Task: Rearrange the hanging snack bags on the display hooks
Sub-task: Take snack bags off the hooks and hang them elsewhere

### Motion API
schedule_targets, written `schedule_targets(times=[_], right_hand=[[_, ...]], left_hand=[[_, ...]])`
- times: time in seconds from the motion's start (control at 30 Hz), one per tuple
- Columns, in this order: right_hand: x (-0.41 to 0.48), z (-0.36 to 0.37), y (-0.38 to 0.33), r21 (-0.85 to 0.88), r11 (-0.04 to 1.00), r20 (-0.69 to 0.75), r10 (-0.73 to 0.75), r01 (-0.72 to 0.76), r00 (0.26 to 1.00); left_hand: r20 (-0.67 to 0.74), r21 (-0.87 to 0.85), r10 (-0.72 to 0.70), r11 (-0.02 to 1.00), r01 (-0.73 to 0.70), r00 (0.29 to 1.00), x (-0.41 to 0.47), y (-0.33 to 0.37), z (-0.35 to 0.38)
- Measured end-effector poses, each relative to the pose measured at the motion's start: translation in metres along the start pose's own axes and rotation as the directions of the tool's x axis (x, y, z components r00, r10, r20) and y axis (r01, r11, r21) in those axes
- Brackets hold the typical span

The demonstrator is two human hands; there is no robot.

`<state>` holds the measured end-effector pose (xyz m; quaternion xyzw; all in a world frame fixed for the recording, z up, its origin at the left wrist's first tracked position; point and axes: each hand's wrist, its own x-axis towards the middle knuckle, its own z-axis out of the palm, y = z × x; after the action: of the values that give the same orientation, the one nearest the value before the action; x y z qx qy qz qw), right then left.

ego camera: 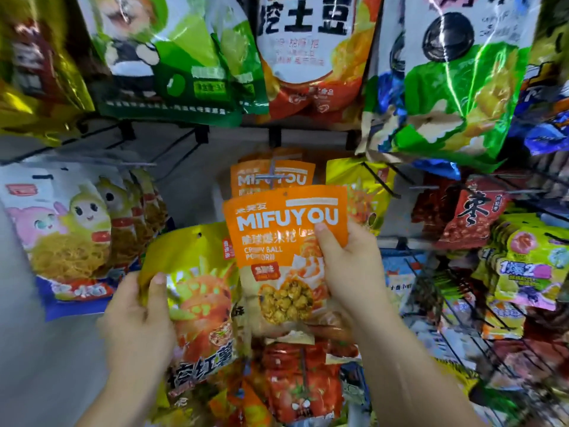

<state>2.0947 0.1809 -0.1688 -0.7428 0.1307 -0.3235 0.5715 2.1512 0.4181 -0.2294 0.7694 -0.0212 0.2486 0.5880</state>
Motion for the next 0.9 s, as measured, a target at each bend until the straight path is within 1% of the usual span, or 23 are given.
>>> schedule_targets(times=[0.13,0.3,0.47,0.57,0.73,0.9], right_hand=[[-0.002,0.026,-0.006,0.079,0.995,-0.026,0.068,-0.066,0.997],[-0.001,0.038,-0.009,0.101,0.988,-0.047,0.124,-0.119,0.991],[-0.003,0.050,-0.008,0.146,0.978,-0.054,0.159,-0.150,0.986],[-0.003,0.052,-0.005,0.165,0.976,-0.099,0.160,-0.142,0.982],[-0.005,0.051,-0.005,0.250,0.951,-0.098,0.210,-0.180,0.973],[-0.004,0.049,-0.006,0.305,0.935,-0.099,0.223,-0.184,0.970]], left_hand=[[0.017,-0.042,0.017,0.999,-0.016,1.000,0.013,-0.011,-0.015],[0.039,-0.046,-0.021,0.999,0.023,0.999,0.017,-0.014,-0.024],[-0.007,-0.023,0.018,1.000,-0.018,1.000,0.019,-0.013,-0.030],[-0.012,-0.061,0.042,0.997,-0.043,0.999,0.022,-0.014,-0.030],[-0.019,-0.104,0.044,0.993,-0.046,0.999,0.028,-0.024,-0.028],[-0.024,-0.116,0.035,0.993,-0.038,0.999,0.030,-0.028,-0.029]])
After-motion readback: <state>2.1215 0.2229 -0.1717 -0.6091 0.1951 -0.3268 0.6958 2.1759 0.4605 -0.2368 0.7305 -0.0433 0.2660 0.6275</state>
